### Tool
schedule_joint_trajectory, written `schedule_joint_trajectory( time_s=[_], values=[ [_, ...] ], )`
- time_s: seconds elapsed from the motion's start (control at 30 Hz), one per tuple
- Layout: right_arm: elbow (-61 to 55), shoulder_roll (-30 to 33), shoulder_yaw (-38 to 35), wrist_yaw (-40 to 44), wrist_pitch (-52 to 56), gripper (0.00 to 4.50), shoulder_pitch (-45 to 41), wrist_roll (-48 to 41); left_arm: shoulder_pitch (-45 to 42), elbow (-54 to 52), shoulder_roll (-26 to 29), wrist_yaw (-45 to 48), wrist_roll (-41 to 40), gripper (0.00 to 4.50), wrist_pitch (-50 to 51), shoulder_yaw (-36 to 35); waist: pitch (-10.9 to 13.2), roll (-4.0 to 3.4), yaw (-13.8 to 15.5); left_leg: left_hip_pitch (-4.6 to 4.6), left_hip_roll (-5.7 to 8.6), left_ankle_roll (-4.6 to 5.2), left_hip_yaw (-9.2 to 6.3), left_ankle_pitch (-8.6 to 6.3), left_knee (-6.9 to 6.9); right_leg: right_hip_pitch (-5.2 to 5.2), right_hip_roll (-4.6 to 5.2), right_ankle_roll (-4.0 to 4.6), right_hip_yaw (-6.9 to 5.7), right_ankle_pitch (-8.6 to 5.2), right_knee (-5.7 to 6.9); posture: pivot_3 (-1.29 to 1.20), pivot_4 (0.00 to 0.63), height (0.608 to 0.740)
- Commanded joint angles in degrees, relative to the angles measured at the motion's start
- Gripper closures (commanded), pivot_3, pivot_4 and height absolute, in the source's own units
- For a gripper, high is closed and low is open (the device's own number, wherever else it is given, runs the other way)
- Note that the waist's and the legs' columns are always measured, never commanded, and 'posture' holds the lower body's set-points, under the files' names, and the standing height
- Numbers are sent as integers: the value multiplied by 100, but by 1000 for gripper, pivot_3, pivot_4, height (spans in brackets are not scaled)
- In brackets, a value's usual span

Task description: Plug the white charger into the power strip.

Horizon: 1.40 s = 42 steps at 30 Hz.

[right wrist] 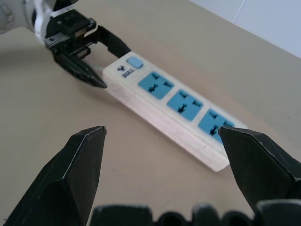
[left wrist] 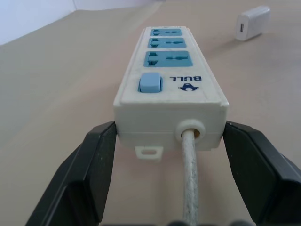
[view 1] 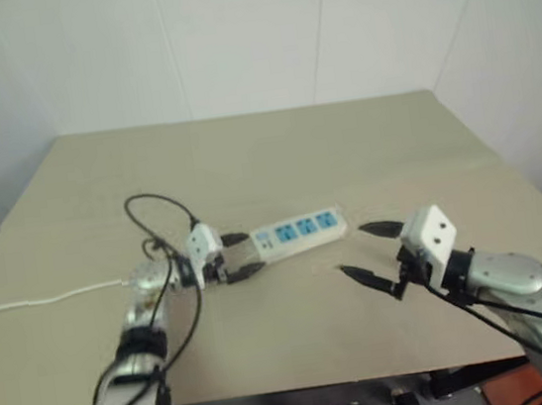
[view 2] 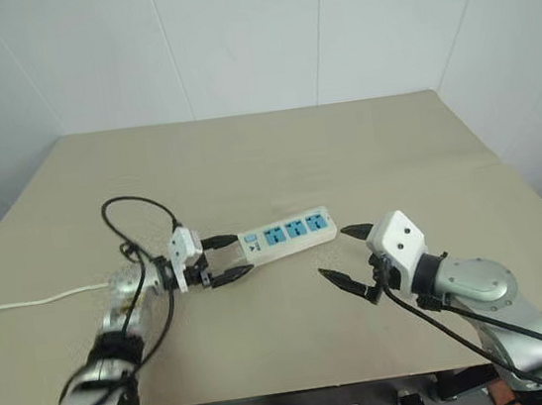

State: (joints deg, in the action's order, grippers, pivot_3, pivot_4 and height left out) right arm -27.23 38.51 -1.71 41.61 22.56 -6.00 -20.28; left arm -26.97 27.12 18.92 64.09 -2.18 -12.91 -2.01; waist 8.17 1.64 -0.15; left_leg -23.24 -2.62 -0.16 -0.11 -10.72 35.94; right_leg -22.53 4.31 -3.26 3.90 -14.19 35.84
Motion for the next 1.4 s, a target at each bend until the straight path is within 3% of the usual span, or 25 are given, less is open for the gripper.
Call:
schedule_joint_trajectory(
  time_s=[0.03, 0.2, 0.4, 0.43, 0.53, 0.8, 0.97, 1.13, 1.4],
  values=[
    [157, -86, 81, 138, -333, 0, -223, 64, 663, -1861, -115, -883, -113, 1208, 1111, 63, 1, 1, 7, 1, 0, 0, -1, 0, 3, 0, -1, 0, -1, 0, 3, 0, 150, 740],
    [529, -144, 205, 323, -551, 0, -448, 176, 1476, -3358, -322, -1843, -53, 1208, 2475, 226, 1, 1, 0, 29, -2, -1, 0, 0, 5, 25, -1, -24, -1, -15, -2, 0, 150, 740],
    [677, -234, 318, 379, -652, 0, -572, 252, 1709, -3709, -467, -2302, -342, 1208, 3254, 268, 1, 1, -16, 27, -1, -1, 0, 0, 2, 22, -2, -17, 0, -11, -3, 0, 150, 740],
    [698, -247, 328, 381, -674, 0, -569, 271, 1744, -3712, -480, -2252, -488, 860, 3304, 253, 1, 1, -19, 26, -1, 0, 0, 0, 2, 22, -2, -9, 0, -7, -4, 0, 150, 740],
    [737, -273, 321, 392, -720, 0, -535, 318, 1898, -3729, -414, -1939, -890, 15, 3063, 245, 1, 1, -33, 24, -1, -1, 0, 0, 1, 20, -2, -4, 0, -4, -6, 0, 150, 740],
    [781, -257, 235, 413, -758, 0, -487, 342, 2079, -3228, -249, -1551, -1190, 15, 1701, 125, 1, 1, -53, 27, -2, -1, 0, 0, -1, 21, -1, 7, 0, -2, -7, 0, 150, 740],
    [790, -256, 238, 391, -770, 0, -498, 383, 1907, -2641, -27, -1003, -1570, 15, 1227, 4, 1, 0, -55, 29, -2, -1, 1, 0, -1, 20, -2, 7, 0, -3, -6, 0, 150, 740],
    [710, -215, 171, 368, -750, 0, -419, 394, 1457, -1684, -196, -941, -1702, 15, 177, -236, 1, 1, -16, 24, -1, -1, 1, 0, 1, 19, 0, 7, -1, -3, -8, 0, 150, 740],
    [379, -162, 26, 218, -632, 0, -114, 389, 1096, -834, -263, -240, -2107, 15, -96, -226, 1, 1, -52, 18, 0, -1, 1, 0, -1, 16, 0, 5, -1, -2, -10, 0, 150, 740]
  ],
)
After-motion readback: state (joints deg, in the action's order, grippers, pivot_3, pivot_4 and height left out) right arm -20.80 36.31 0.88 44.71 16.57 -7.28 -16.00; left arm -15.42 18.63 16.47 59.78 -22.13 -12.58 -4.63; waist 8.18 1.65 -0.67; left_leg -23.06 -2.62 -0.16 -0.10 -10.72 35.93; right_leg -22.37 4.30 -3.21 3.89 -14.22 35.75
